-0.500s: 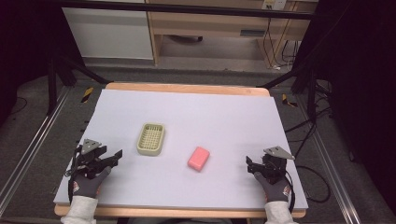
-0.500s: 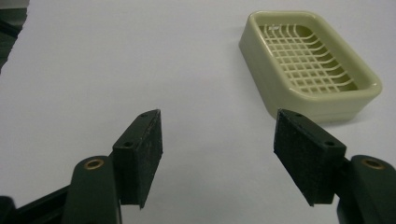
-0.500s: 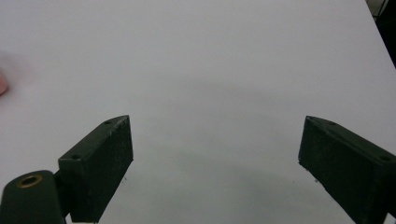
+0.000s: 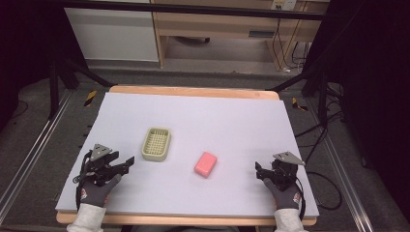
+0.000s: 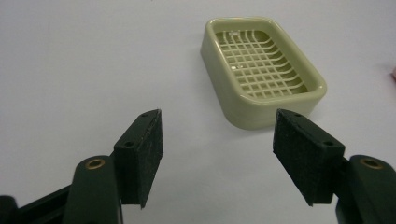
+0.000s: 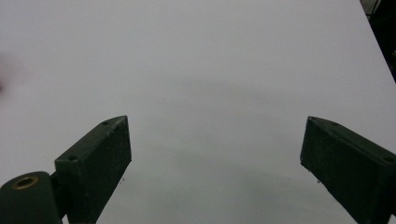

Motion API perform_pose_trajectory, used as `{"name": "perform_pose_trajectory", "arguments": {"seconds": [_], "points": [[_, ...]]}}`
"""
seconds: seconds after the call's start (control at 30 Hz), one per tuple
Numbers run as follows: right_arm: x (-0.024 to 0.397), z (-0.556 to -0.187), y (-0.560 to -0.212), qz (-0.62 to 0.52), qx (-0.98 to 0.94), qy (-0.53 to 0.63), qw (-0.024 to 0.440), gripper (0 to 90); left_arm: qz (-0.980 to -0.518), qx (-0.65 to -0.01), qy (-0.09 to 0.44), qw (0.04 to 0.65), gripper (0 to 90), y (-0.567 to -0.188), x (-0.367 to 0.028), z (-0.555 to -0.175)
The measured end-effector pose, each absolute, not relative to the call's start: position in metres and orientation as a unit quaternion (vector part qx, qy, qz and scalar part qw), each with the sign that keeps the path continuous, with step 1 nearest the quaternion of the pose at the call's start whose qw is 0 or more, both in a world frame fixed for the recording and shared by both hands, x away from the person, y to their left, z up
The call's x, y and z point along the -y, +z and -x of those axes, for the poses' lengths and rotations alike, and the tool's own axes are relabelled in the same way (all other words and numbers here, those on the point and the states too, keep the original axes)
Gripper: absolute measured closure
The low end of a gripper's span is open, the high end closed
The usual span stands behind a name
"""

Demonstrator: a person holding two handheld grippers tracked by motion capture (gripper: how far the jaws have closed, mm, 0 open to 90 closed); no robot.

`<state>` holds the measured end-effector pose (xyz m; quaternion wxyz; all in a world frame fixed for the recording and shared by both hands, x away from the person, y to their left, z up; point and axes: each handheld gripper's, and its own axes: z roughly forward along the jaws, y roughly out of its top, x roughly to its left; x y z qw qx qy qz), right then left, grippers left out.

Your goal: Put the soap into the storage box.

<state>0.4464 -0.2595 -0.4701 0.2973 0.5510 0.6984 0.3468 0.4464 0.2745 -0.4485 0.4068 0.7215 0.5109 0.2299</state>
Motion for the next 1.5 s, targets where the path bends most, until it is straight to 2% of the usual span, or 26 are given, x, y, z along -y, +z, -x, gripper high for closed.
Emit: {"name": "perform_pose_trajectory", "arguments": {"seconds": [1.5], "points": [[0.264,-0.445,-0.467,-0.561,-0.683,0.357,0.303,7.2,-0.75,-0.453,0.211,0.433,27.2,-0.427,-0.225,-0.442]]}}
